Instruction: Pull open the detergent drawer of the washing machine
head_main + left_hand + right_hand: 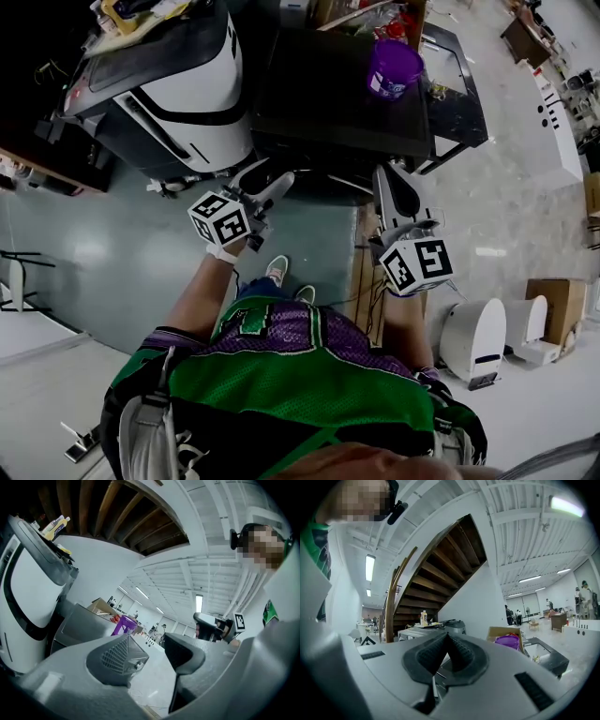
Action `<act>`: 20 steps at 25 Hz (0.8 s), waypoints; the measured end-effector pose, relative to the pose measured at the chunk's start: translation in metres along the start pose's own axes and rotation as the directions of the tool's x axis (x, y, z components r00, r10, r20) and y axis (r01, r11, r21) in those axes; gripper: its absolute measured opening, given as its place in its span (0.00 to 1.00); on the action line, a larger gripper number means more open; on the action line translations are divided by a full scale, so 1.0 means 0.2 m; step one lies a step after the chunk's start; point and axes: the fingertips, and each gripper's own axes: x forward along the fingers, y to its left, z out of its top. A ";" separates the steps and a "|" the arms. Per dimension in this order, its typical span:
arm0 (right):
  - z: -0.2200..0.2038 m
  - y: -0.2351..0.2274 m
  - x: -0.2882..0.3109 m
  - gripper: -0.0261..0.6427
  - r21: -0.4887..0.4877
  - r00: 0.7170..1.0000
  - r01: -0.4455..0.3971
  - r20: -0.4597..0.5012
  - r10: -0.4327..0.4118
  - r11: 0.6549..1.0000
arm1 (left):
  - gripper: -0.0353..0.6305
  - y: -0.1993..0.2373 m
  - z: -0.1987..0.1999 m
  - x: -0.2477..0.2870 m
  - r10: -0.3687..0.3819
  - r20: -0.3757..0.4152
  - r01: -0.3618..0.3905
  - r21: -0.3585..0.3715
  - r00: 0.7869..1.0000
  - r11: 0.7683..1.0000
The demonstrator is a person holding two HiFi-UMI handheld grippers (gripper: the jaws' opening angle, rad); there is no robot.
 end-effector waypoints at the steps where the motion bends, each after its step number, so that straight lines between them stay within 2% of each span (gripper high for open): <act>1: -0.02 0.00 0.02 0.04 -0.002 1.000 0.001 -0.007 -0.001 1.000 | 0.41 0.03 -0.03 0.01 -0.005 -0.002 0.005 -0.007 1.000 1.000; 6: -0.11 0.00 0.12 0.04 0.002 0.999 0.007 -0.033 -0.007 1.000 | 0.41 0.18 -0.19 0.06 -0.064 -0.024 0.062 -0.059 0.998 0.996; 12: -0.16 0.00 0.28 0.04 0.011 0.999 -0.001 -0.039 0.001 1.000 | 0.41 0.45 -0.30 0.10 -0.109 0.020 0.111 -0.178 0.994 0.978; 15: -0.18 -0.02 0.32 0.04 0.007 0.999 0.019 -0.037 -0.018 1.000 | 0.41 0.57 -0.36 0.15 -0.122 0.048 0.130 -0.238 0.991 0.963; 20: -0.27 -0.02 0.36 0.04 0.011 0.998 0.053 -0.045 -0.052 0.999 | 0.41 0.77 -0.51 0.18 -0.116 0.050 0.125 -0.299 0.992 0.946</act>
